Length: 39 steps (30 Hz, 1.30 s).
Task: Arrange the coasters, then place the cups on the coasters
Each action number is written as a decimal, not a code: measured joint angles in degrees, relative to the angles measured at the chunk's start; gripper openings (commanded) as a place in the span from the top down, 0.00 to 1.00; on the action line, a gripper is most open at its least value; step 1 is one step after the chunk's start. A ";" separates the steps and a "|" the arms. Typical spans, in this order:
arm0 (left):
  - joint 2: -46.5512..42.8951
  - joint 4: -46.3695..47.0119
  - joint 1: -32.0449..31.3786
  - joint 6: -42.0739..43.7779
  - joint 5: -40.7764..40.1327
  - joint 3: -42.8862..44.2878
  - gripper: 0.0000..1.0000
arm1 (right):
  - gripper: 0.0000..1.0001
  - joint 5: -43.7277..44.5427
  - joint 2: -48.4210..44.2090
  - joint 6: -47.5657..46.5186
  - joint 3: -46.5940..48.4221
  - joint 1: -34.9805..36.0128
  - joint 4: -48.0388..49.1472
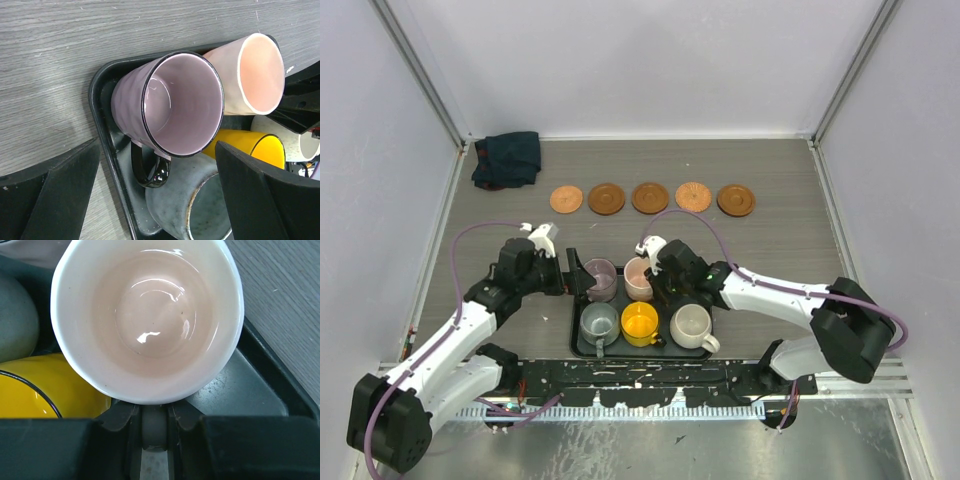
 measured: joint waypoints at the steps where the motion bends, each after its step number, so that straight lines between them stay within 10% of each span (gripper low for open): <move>1: -0.22 0.00 0.00 -0.04 0.02 0.00 0.02 | 0.99 0.81 -0.07 -0.28 0.22 0.26 -0.57; 21: -1.81 0.90 0.00 -0.07 -0.02 1.07 0.02 | 0.99 24.39 -9.18 -7.63 6.75 -1.51 -2.78; 39: 4.00 4.94 0.00 0.28 -2.64 3.48 0.02 | 0.99 14.71 11.06 -7.87 20.41 -37.86 6.86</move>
